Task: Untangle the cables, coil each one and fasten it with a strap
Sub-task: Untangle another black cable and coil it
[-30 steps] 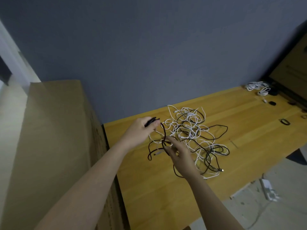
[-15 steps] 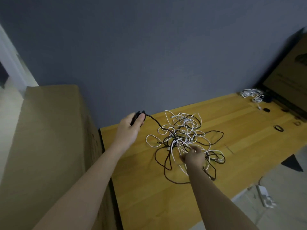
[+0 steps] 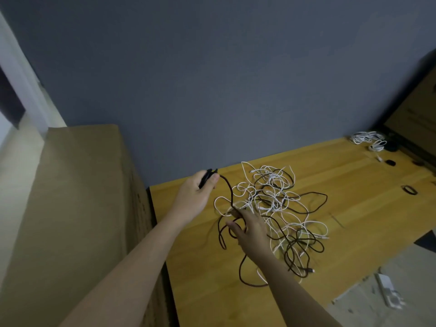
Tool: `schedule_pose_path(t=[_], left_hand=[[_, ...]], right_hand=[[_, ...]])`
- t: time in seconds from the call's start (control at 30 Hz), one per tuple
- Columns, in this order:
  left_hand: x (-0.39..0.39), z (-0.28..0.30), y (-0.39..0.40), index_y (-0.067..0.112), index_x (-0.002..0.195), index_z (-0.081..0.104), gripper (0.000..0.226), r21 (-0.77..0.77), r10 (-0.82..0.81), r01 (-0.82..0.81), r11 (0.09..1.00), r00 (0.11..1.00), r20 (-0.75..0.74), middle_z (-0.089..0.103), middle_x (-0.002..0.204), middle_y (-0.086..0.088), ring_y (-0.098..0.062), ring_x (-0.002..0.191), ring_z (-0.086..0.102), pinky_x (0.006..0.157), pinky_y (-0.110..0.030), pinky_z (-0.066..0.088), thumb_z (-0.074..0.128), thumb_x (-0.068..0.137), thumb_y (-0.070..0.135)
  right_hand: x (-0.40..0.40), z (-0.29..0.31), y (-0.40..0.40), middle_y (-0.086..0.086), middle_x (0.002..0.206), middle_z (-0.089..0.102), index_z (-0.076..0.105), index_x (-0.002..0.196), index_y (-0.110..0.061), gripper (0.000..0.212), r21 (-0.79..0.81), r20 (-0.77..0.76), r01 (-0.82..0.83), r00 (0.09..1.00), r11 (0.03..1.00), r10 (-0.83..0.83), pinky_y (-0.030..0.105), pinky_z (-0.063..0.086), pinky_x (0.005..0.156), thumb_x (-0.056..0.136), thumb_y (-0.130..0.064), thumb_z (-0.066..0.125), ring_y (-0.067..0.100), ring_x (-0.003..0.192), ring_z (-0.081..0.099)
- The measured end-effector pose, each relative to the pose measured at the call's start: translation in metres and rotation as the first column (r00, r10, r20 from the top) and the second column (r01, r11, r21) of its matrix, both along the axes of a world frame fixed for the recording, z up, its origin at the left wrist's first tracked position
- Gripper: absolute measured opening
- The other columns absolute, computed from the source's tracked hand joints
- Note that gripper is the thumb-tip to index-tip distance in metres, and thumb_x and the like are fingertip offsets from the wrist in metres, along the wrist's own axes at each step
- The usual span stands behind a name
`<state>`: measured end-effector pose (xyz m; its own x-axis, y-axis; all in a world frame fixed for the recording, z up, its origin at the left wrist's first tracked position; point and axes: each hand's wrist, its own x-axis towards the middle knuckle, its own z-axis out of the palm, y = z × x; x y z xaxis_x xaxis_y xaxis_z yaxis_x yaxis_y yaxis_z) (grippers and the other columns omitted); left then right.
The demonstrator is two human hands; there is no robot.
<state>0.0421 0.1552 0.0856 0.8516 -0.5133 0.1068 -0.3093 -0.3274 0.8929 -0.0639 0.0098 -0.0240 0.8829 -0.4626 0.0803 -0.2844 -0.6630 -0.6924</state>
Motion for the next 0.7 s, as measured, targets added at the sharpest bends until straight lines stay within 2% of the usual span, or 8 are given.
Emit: schedule_pose_path(t=[0.07, 0.17, 0.27, 0.4, 0.5, 0.6, 0.63, 0.7], left_hand=[[0.002, 0.002, 0.002, 0.025, 0.073, 0.050, 0.030, -0.036, 0.073, -0.073, 0.997, 0.997, -0.024, 0.043, 0.057, 0.010, -0.002, 0.046, 0.039, 0.051, -0.023, 0.030, 0.043, 0.099, 0.039], [0.004, 0.004, 0.002, 0.028, 0.076, 0.050, 0.027, -0.045, 0.128, -0.130, 0.991, 0.991, -0.032, 0.046, 0.062, 0.011, -0.005, 0.054, 0.043, 0.053, -0.023, 0.030, 0.043, 0.099, 0.040], [0.003, 0.004, -0.002, 0.025, 0.076, 0.050, 0.028, -0.066, 0.171, -0.172, 0.983, 0.985, -0.033, 0.046, 0.065, 0.007, -0.007, 0.054, 0.042, 0.051, -0.019, 0.031, 0.042, 0.100, 0.039], [0.006, 0.003, -0.006, 0.019, 0.078, 0.052, 0.031, -0.093, 0.263, -0.266, 0.959, 0.964, -0.052, 0.045, 0.064, 0.004, -0.009, 0.055, 0.041, 0.051, -0.020, 0.031, 0.042, 0.100, 0.039], [0.011, 0.001, -0.005, 0.006, 0.086, 0.055, 0.040, -0.072, 0.296, -0.297, 0.952, 0.955, -0.013, 0.044, 0.065, 0.002, -0.011, 0.056, 0.042, 0.051, -0.020, 0.032, 0.040, 0.100, 0.040], [0.012, 0.001, -0.006, 0.005, 0.087, 0.055, 0.041, -0.086, 0.301, -0.301, 0.950, 0.953, -0.014, 0.045, 0.066, 0.001, -0.011, 0.057, 0.043, 0.054, -0.024, 0.033, 0.040, 0.100, 0.041], [0.013, 0.001, -0.006, 0.007, 0.086, 0.055, 0.039, -0.102, 0.314, -0.315, 0.943, 0.949, -0.033, 0.047, 0.067, 0.001, -0.012, 0.058, 0.044, 0.056, -0.025, 0.035, 0.040, 0.100, 0.040], [0.014, 0.002, -0.007, 0.008, 0.086, 0.055, 0.038, -0.132, 0.335, -0.343, 0.930, 0.939, -0.082, 0.049, 0.069, -0.001, -0.013, 0.059, 0.046, 0.056, -0.027, 0.036, 0.040, 0.100, 0.040]], right_hand=[[-0.006, -0.005, -0.003, -0.014, 0.115, 0.055, 0.060, 0.118, -0.027, 0.046, 0.108, -0.029, 0.111, 0.994, 0.988, -0.109, 0.030, 0.033, 0.093, 0.079, -0.049, 0.071, 0.015, 0.119, 0.041], [-0.008, -0.012, -0.012, -0.013, 0.111, 0.054, 0.058, 0.105, -0.031, 0.047, 0.192, -0.208, 0.288, 0.946, 0.938, -0.248, 0.043, 0.031, 0.104, 0.072, -0.061, 0.071, 0.022, 0.126, 0.036], [-0.001, -0.010, -0.019, -0.008, 0.089, 0.061, 0.054, 0.082, -0.027, 0.053, 0.227, -0.349, 0.458, 0.862, 0.859, -0.367, 0.053, 0.034, 0.104, 0.064, -0.077, 0.063, 0.024, 0.103, 0.055], [-0.001, -0.008, -0.022, 0.002, 0.067, 0.066, 0.061, 0.070, -0.012, 0.061, 0.435, -0.142, 0.473, 0.876, 0.766, -0.460, 0.046, 0.049, 0.085, 0.061, -0.071, 0.071, 0.021, 0.072, 0.061], [-0.004, -0.002, -0.032, -0.004, 0.074, 0.072, 0.069, 0.078, -0.025, 0.055, 0.542, -0.055, 0.377, 0.908, 0.751, -0.416, 0.052, 0.039, 0.102, 0.059, -0.077, 0.066, 0.017, 0.089, 0.066], [0.002, 0.014, -0.045, -0.016, 0.085, 0.066, 0.071, 0.089, -0.034, 0.024, 0.289, -0.068, 0.396, 0.917, 0.872, -0.394, 0.055, 0.005, 0.116, 0.086, -0.055, 0.060, 0.014, 0.109, 0.054], [0.006, 0.022, -0.048, -0.014, 0.094, 0.065, 0.072, 0.096, -0.032, 0.021, 0.118, -0.046, 0.391, 0.920, 0.913, -0.389, 0.052, 0.001, 0.115, 0.089, -0.047, 0.059, 0.016, 0.117, 0.049], [0.013, 0.042, -0.056, -0.006, 0.114, 0.064, 0.074, 0.101, -0.026, 0.021, -0.166, 0.049, 0.386, 0.922, 0.907, -0.383, 0.047, 0.011, 0.108, 0.088, -0.040, 0.064, 0.024, 0.125, 0.041]])
